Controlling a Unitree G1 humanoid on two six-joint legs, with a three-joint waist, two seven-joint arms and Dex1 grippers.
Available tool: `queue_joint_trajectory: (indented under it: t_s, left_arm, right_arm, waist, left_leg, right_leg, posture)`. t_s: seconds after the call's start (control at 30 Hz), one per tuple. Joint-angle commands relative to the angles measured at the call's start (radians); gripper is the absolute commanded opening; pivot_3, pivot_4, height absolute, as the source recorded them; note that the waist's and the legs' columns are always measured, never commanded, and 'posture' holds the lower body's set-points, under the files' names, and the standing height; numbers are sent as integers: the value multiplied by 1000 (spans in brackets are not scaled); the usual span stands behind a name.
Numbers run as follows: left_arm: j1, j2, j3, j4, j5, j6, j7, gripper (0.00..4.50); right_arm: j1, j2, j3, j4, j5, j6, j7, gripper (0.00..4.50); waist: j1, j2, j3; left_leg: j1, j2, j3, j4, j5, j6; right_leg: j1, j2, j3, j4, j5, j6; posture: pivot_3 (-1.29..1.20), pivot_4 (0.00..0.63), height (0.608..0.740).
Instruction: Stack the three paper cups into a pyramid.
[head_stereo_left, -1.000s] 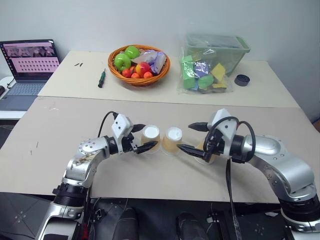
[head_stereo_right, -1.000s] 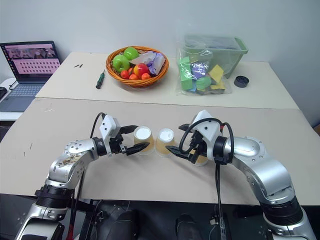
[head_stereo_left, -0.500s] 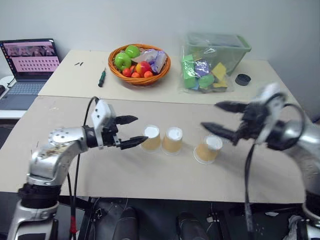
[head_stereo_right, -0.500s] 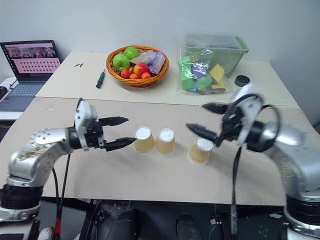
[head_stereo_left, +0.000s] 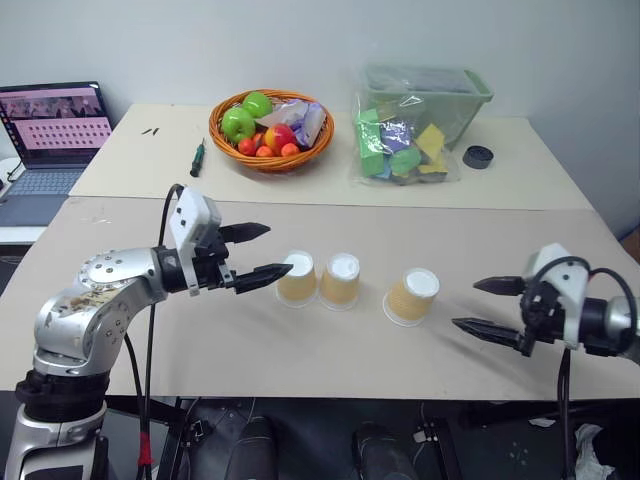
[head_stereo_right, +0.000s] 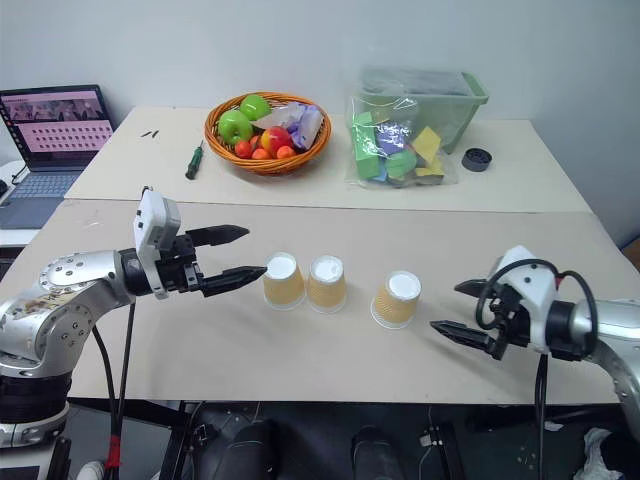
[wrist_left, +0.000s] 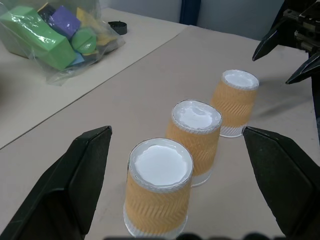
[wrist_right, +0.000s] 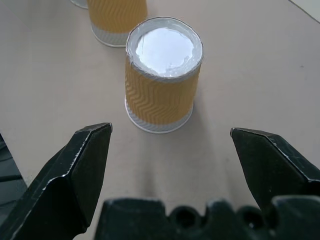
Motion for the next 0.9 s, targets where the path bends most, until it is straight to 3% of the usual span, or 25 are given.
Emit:
queue_joint_trajectory:
  t_s: [0.03, 0.27, 0.9]
  left_arm:
    - [-22, 6, 8, -28, -16, 4, 12, 4462]
    - [-36, 3, 21, -87, -75, 41, 36, 4462]
    - [-54, 18, 28, -105, -129, 72, 70, 4462]
  right_arm:
    - [-62, 17, 31, -36, 5, -21, -14, 4500]
    - [-173, 62, 114, -39, 2, -20, -31, 4500]
    - [-279, 120, 240, 141, -115, -114, -9, 4500]
  waist:
    - [5, 0, 0]
    - [16, 0, 1]
    - [16, 1, 1]
  left_leg:
    - [0, 0, 0, 0, 0, 0]
    - [-1, 0, 0, 0, 0, 0]
    - [-1, 0, 0, 0, 0, 0]
  right_leg:
    - [0, 0, 0, 0, 0, 0]
    - [0, 0, 0, -1, 0, -1]
    - [1, 0, 0, -1, 1, -2]
  posture:
    - [0, 150, 692]
    - [0, 150, 692]
    - [0, 150, 692]
